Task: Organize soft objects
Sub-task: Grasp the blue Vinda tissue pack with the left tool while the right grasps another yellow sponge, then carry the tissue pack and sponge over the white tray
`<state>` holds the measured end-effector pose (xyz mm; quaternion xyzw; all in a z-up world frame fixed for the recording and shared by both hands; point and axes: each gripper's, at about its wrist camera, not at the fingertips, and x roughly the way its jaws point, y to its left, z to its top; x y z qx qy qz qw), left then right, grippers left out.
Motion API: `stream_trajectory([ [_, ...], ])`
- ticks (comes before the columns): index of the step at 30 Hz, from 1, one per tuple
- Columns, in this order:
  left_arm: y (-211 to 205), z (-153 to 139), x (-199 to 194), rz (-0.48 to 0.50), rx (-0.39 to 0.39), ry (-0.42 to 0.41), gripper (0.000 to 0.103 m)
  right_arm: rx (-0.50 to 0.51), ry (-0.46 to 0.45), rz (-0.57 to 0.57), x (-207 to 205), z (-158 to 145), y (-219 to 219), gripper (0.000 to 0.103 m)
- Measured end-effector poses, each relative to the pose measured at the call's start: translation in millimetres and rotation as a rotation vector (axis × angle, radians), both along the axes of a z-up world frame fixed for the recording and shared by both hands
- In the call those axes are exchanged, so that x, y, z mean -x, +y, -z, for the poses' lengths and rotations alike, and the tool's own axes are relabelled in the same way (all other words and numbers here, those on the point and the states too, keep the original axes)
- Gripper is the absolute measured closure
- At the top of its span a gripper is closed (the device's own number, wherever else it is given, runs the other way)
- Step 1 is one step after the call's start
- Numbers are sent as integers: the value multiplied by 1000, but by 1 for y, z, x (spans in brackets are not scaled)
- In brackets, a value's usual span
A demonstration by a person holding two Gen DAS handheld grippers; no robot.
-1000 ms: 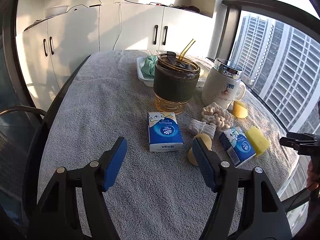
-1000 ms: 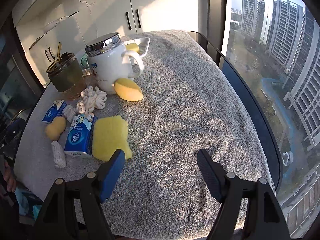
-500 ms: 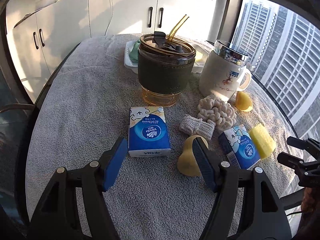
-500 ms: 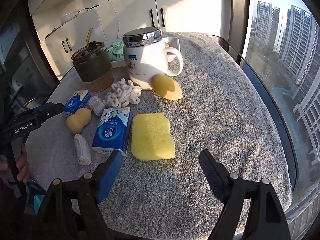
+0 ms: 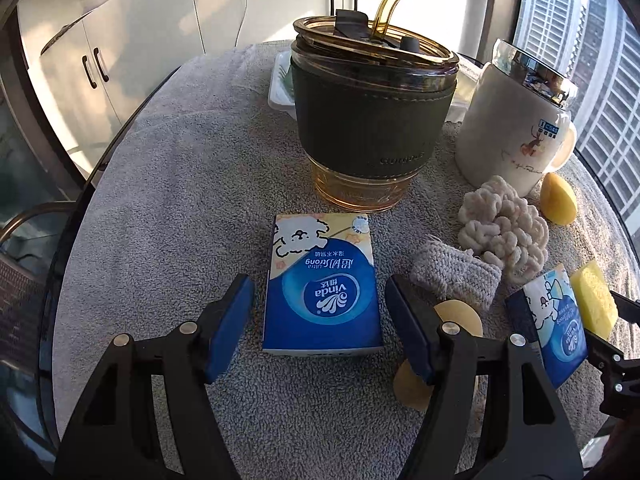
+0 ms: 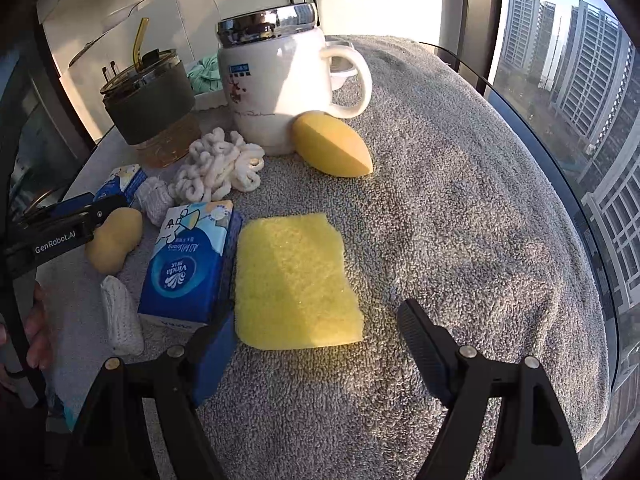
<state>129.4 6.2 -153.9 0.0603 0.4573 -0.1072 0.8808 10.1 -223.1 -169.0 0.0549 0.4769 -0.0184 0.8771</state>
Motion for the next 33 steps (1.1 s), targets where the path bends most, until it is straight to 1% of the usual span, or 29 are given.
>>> stream_trajectory([
  [2,1,1,-5,-17,13,9,36,20,-10,-2,-2,0,1,20],
  [5,0,8,-14,-34,11,44,35,54,-16,-3,-6,2,3,20],
  [6,2,8,-15,-42,27,38,33,68,-19,-1,-8,3,4,20],
  [7,3,8,-15,-48,40,39,33,78,-23,-1,-9,3,6,19],
  [9,2,8,-14,-46,41,33,33,81,-24,1,-10,3,7,20],
  [11,2,8,-11,-54,48,21,34,77,-27,2,-11,2,7,23],
  [12,2,8,-8,-56,50,14,36,74,-28,-2,-12,2,8,27],
  [13,2,8,-7,-55,51,10,43,76,-29,-6,-11,1,9,31],
  [14,1,7,-5,-49,48,7,47,76,-30,-12,-11,1,10,34],
  [15,-2,5,0,-43,42,2,52,75,-30,-24,-11,0,13,42],
  [16,-3,5,2,-37,41,-1,52,72,-29,-33,-10,-1,15,46],
  [22,-4,-1,13,-14,92,12,52,58,-30,-36,-4,-5,16,47],
  [29,0,-16,28,-8,82,-16,52,50,-59,-20,4,-21,11,47],
  [33,5,-26,37,-12,83,-33,52,67,-73,1,6,-30,5,47],
])
